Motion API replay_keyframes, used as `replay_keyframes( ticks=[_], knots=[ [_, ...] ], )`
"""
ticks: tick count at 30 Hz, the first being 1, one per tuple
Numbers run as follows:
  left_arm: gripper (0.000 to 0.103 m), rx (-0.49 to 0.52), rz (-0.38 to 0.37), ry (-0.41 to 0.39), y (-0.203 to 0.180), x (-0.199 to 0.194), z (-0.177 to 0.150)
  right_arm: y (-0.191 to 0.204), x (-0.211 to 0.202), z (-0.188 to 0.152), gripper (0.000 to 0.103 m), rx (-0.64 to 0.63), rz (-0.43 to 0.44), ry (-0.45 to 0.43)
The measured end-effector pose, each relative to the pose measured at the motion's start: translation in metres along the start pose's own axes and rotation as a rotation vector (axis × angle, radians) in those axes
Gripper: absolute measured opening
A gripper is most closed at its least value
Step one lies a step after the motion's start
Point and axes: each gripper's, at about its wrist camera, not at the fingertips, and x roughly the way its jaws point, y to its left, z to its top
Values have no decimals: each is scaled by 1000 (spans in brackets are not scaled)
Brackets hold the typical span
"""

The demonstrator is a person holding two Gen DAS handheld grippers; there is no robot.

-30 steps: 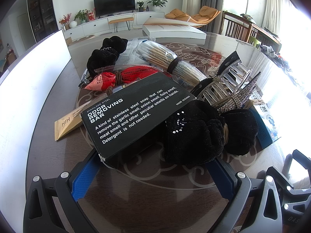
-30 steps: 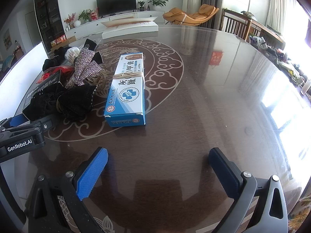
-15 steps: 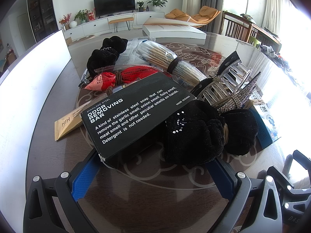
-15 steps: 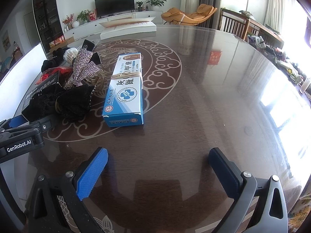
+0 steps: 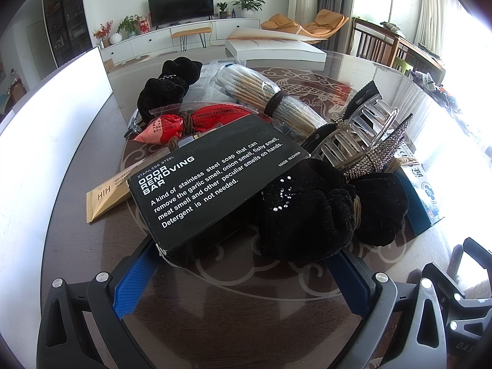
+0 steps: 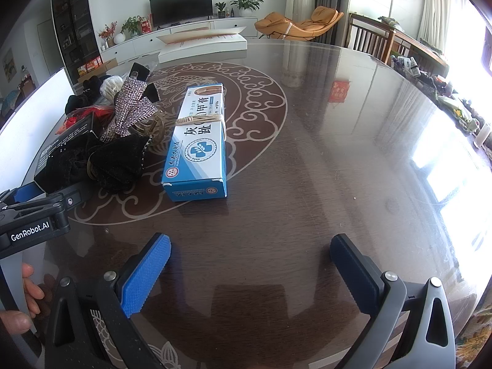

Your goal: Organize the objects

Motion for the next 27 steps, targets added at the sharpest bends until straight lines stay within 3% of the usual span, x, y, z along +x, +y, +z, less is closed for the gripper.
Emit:
replay_keyframes(
  ticks=[4, 7, 11, 17, 19, 26, 27],
  knots=[
    [103, 83, -58, 51, 2, -9, -10, 0, 0, 0, 103, -1, 2, 0],
    [103, 136, -89, 96, 16, -32, -41, -1, -1, 0, 103, 0, 1, 0],
    [103, 116, -78, 136, 42, -52, -61, -1, -1, -1, 103, 2, -3, 0],
    [103, 73, -73, 29, 49, -57, -5, -1, -1, -1, 103, 2, -3, 0],
    [103, 110, -105, 3, 40, -50, 15, -1, -1, -1, 103, 2, -3, 0],
    [103, 290, -221, 43, 2, -6, 58, -1, -1, -1, 103, 2, -3, 0],
    [98, 295, -252, 28, -2, -9, 58, -2, -1, -1, 103, 1, -3, 0]
  ],
)
